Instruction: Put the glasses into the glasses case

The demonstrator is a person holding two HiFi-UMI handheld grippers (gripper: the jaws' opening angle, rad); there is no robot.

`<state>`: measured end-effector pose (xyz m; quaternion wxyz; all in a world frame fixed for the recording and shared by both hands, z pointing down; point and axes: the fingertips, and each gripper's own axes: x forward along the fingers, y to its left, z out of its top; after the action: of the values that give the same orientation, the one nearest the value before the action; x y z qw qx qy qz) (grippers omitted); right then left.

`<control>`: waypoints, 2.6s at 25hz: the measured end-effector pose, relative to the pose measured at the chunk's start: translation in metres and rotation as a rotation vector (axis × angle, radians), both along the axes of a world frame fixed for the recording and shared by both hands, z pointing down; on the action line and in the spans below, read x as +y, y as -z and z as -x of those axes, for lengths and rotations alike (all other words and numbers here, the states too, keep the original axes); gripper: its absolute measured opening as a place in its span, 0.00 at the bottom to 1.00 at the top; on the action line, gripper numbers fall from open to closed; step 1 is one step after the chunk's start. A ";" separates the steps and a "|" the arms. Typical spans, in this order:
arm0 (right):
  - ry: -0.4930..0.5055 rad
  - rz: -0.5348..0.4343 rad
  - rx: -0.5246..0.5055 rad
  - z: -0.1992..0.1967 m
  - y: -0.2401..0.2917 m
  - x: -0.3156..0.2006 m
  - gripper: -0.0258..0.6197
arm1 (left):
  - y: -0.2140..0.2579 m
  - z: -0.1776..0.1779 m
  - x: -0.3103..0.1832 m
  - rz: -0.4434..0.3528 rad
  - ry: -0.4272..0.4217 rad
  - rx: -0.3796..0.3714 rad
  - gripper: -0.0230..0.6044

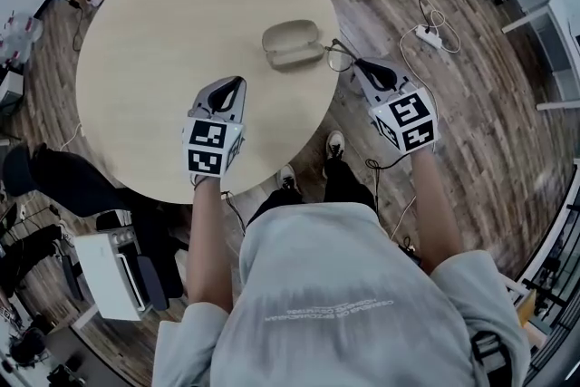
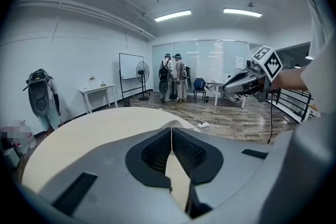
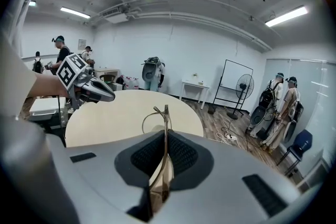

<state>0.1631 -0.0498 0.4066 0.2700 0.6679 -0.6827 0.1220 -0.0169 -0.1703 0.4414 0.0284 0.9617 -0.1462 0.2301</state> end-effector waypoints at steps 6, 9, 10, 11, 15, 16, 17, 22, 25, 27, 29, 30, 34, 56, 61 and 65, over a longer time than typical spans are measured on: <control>0.084 0.025 -0.006 -0.008 -0.009 -0.027 0.06 | -0.007 -0.004 -0.009 0.014 0.064 -0.016 0.06; 0.141 0.048 -0.015 -0.013 -0.017 -0.040 0.06 | -0.006 -0.008 -0.012 0.018 0.105 -0.022 0.06; 0.159 0.056 -0.018 -0.015 -0.020 -0.044 0.06 | -0.007 -0.009 -0.012 0.021 0.118 -0.022 0.06; 0.177 0.062 -0.020 -0.016 -0.022 -0.049 0.06 | -0.007 -0.010 -0.013 0.024 0.131 -0.023 0.06; 0.241 0.074 -0.028 -0.021 -0.030 -0.068 0.06 | -0.010 -0.011 -0.017 0.032 0.180 -0.042 0.06; 0.254 0.076 -0.029 -0.022 -0.032 -0.072 0.06 | -0.011 -0.011 -0.017 0.033 0.189 -0.047 0.06; 0.267 0.078 -0.029 -0.024 -0.033 -0.077 0.06 | -0.011 -0.012 -0.019 0.035 0.197 -0.053 0.06; 0.337 0.092 -0.035 -0.029 -0.041 -0.103 0.06 | -0.009 -0.019 -0.028 0.031 0.229 -0.074 0.06; 0.381 0.102 -0.026 -0.031 -0.047 -0.117 0.06 | -0.009 -0.024 -0.031 0.032 0.247 -0.084 0.06; 0.412 0.111 -0.018 -0.030 -0.051 -0.126 0.06 | -0.010 -0.025 -0.034 0.034 0.261 -0.094 0.06; 0.442 0.121 -0.003 -0.030 -0.056 -0.135 0.06 | -0.010 -0.026 -0.037 0.034 0.276 -0.101 0.06; 0.459 0.125 0.006 -0.030 -0.060 -0.139 0.06 | -0.010 -0.026 -0.038 0.035 0.284 -0.105 0.06; 0.522 0.149 0.027 -0.026 -0.073 -0.151 0.06 | -0.015 -0.026 -0.040 0.041 0.318 -0.122 0.06; 0.826 0.304 0.073 -0.008 -0.150 -0.167 0.06 | -0.051 -0.028 -0.043 0.118 0.476 -0.164 0.06; 0.858 0.333 0.047 -0.003 -0.163 -0.162 0.06 | -0.058 -0.030 -0.038 0.128 0.501 -0.168 0.06; 0.874 0.350 0.033 0.003 -0.173 -0.160 0.06 | -0.064 -0.026 -0.034 0.137 0.516 -0.173 0.06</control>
<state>0.1601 -0.2099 0.5796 0.4156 0.2642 -0.8646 0.0995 0.0094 -0.2039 0.5053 0.1386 0.8654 -0.3720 0.3057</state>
